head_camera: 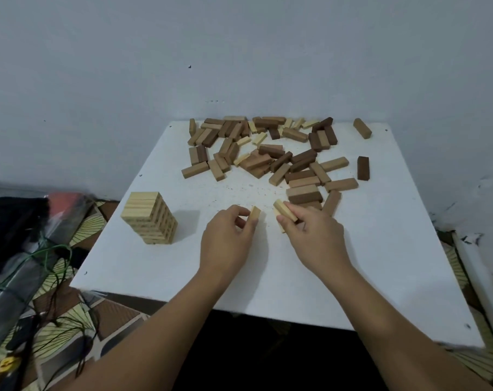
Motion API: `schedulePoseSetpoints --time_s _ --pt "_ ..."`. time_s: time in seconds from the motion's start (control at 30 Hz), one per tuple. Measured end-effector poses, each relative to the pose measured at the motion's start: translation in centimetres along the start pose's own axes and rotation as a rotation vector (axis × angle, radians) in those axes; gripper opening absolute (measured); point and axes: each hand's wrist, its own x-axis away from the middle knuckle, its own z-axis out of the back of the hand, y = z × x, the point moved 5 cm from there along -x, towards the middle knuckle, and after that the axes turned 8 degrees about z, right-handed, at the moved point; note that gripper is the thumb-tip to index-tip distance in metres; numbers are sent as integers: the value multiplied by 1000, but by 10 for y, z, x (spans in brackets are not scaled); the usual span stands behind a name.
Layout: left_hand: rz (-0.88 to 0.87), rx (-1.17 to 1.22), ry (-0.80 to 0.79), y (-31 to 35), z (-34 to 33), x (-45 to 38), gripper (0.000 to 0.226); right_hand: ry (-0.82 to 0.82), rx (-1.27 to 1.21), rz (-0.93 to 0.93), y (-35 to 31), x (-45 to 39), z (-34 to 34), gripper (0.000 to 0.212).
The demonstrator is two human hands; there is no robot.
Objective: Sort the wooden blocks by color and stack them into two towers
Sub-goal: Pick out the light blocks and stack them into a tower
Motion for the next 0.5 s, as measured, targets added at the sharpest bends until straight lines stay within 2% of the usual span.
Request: schedulePoseSetpoints --time_s 0.2,0.37,0.5 --pt "-90 -2 -94 -21 2 22 26 -124 149 -4 -8 31 -17 35" --pt "-193 10 7 -24 2 32 33 -104 56 -17 2 33 -15 40" --pt "-208 55 19 -24 3 37 33 1 56 19 4 39 -14 50"
